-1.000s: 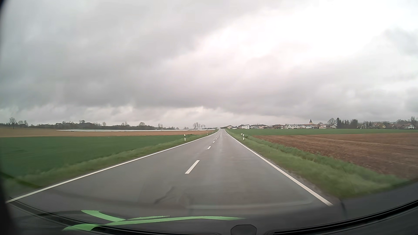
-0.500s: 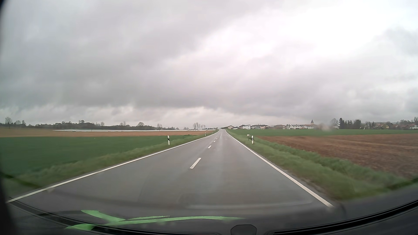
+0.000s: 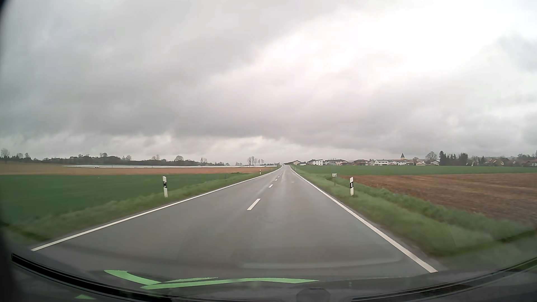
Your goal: Follow the waypoints while adhering to traffic rules and regulations
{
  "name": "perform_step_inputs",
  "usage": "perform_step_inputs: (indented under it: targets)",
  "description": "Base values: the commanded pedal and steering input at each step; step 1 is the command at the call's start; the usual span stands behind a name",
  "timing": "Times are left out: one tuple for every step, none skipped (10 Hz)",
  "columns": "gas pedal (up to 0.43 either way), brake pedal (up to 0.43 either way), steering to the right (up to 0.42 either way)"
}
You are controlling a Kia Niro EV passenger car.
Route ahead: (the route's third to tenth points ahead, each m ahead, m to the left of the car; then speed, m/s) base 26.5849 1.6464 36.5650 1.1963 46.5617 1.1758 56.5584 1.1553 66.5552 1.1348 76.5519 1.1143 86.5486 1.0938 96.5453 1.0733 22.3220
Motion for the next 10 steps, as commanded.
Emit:
perform_step_inputs:
  targets:
    - [0.138, 0.000, 0.000]
    - [0.138, 0.000, 0.000]
    - [0.138, 0.000, -0.001]
    - [0.130, 0.000, -0.002]
    - [0.110, 0.000, -0.002]
    - [0.087, 0.000, -0.002]
    - [0.067, 0.000, -0.002]
    - [0.059, 0.000, -0.002]
    - [0.059, 0.000, -0.002]
    - [0.079, 0.000, -0.001]
